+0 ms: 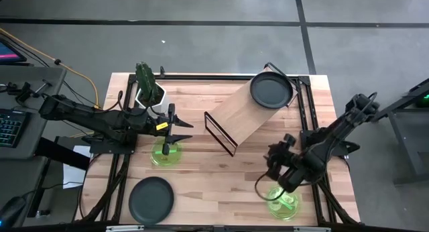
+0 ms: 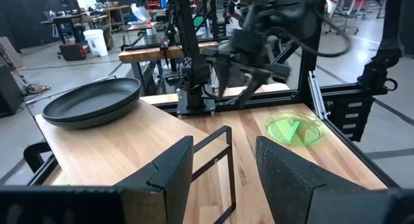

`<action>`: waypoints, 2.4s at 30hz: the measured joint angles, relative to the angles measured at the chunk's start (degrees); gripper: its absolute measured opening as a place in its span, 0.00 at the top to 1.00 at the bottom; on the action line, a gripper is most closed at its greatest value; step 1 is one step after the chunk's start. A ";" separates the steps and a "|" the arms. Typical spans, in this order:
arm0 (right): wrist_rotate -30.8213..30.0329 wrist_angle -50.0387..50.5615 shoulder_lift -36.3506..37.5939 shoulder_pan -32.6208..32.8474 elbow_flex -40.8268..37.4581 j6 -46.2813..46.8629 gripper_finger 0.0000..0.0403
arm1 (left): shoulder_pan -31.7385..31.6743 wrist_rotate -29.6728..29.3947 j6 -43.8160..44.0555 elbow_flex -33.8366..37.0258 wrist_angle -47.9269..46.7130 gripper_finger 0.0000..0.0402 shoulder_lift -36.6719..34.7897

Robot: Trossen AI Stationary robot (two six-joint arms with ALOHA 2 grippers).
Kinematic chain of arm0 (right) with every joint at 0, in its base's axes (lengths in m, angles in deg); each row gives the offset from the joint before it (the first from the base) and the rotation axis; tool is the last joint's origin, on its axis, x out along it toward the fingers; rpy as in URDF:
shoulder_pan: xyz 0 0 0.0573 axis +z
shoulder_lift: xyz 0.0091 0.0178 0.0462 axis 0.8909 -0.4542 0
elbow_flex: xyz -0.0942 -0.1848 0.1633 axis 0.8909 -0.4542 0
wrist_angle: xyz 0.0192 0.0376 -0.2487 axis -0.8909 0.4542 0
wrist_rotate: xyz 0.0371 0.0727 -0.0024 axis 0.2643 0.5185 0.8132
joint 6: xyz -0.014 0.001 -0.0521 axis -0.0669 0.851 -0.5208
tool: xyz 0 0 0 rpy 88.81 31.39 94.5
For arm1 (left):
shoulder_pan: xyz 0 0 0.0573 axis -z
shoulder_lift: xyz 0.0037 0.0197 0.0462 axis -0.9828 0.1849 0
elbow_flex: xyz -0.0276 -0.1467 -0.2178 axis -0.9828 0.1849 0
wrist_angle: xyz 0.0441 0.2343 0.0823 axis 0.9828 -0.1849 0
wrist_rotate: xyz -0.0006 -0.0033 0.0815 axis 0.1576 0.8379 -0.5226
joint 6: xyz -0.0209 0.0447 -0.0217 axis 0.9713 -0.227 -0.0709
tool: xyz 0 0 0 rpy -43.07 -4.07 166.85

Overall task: Place and stack plates onto a shelf
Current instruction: Stack the black plate on top of the black plate on the shelf

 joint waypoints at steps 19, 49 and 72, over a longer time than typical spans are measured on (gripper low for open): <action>-5.56 -78.45 27.20 -0.89 -37.98 -39.40 0.52 | 0.45 14.68 -0.91 -1.05 -0.72 0.61 2.23; -5.09 -84.49 27.08 -7.66 -37.98 -55.52 0.52 | 27.92 8.62 -9.03 -4.57 -21.93 0.61 31.45; -5.12 -83.27 27.06 -7.66 -37.98 -55.48 0.52 | 27.15 16.03 -10.33 -4.59 -23.47 0.61 36.87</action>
